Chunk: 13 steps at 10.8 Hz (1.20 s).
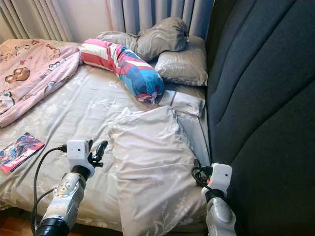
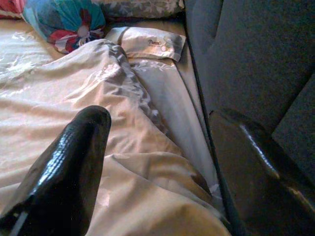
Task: Clean up the room
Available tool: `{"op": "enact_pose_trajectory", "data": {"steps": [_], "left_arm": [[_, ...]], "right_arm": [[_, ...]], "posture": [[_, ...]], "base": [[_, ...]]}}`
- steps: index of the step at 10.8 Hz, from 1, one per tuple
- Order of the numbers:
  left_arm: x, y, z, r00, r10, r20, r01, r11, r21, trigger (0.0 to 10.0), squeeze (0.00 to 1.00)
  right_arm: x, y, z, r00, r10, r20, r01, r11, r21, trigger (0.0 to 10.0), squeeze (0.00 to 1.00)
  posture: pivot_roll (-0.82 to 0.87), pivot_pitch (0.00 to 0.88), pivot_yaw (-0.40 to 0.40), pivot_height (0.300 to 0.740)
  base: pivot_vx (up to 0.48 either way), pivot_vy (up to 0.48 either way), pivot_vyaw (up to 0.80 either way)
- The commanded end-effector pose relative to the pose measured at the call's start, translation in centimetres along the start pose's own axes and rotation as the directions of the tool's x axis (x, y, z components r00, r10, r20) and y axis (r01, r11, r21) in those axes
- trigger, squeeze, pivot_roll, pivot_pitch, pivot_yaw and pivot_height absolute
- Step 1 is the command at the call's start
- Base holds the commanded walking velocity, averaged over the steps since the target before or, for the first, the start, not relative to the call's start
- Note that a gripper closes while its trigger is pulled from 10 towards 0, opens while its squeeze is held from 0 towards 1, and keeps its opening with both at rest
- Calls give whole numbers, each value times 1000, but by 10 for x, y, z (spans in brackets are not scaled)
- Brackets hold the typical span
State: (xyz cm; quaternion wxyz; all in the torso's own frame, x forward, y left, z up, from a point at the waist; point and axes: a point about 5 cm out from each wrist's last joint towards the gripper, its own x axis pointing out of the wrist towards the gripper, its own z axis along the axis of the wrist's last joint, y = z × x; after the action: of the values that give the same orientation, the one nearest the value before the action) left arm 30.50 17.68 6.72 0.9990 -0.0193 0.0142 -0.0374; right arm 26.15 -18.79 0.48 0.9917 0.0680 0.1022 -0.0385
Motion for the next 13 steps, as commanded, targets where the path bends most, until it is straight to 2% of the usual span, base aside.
{"op": "enact_pose_trajectory", "data": {"steps": [1,2,4,10,13], "left_arm": [[0,-1,-2,1000,-13,-18,13,1000,5,10000,0],[0,-1,-1,1000,-12,-14,12,1000,7,10000,0],[-1,0,0,1000,-15,-5,15,1000,17,10000,0],[3,-6,6,999,-32,8,32,999,16,10000,0],[5,-10,-2,998,-43,-54,45,999,26,10000,0]], "right_arm": [[1,-2,1,1000,-16,2,16,1000,11,10000,0],[1,-1,0,1000,-13,-9,14,1000,10,10000,0],[1,-1,0,1000,-13,-11,13,1000,10,10000,0],[6,3,2,1000,6,-9,-6,1000,24,10000,0],[12,5,5,999,38,-29,-38,999,10,10000,0]], "posture": [[43,105,-29,740],[43,107,-30,740],[45,110,-27,740],[49,112,-22,740],[59,128,-25,740]], "base": [[0,480,0],[0,375,-800],[0,0,-800],[0,0,0],[0,0,0]]}}
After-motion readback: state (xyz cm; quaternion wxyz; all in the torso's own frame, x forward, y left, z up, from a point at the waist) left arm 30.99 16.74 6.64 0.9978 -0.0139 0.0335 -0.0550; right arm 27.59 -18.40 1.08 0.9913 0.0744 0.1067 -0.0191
